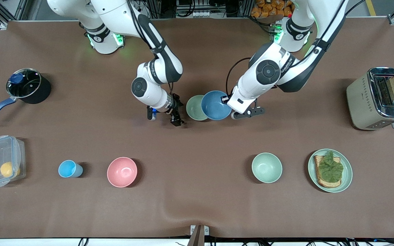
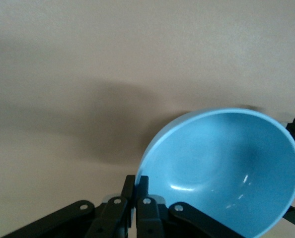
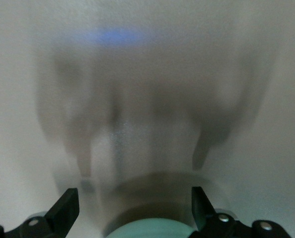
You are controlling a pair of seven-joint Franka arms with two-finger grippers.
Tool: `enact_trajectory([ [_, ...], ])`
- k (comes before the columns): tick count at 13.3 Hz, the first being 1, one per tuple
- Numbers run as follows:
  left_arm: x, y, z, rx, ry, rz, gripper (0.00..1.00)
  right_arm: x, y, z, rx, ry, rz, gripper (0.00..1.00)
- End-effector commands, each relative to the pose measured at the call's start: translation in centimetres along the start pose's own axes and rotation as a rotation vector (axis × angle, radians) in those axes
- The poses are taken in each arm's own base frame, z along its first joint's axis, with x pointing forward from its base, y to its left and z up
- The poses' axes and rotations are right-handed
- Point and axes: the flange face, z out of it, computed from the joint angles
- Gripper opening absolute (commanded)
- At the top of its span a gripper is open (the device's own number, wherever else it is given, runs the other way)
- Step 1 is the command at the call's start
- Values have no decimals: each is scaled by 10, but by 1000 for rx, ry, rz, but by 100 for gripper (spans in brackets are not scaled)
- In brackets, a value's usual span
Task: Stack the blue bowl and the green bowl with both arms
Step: 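Lift the blue bowl over the green bowl with the left gripper, then lower the blue bowl into the green bowl with the left gripper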
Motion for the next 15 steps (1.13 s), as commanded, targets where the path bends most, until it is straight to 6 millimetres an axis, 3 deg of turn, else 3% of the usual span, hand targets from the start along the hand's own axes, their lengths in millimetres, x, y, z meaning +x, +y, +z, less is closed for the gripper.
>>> enact_trajectory([
  [1,-15,14,13,-24,4,-29,0,2,-3,-2,9,-14,21,100],
  [8,-27,35,65,-23,28,-50,0,3,-3,-2,15,-36,57,100],
  [15,-31,42,85,-47,15,-49,0,0,-2,-4,9,-41,53,100],
])
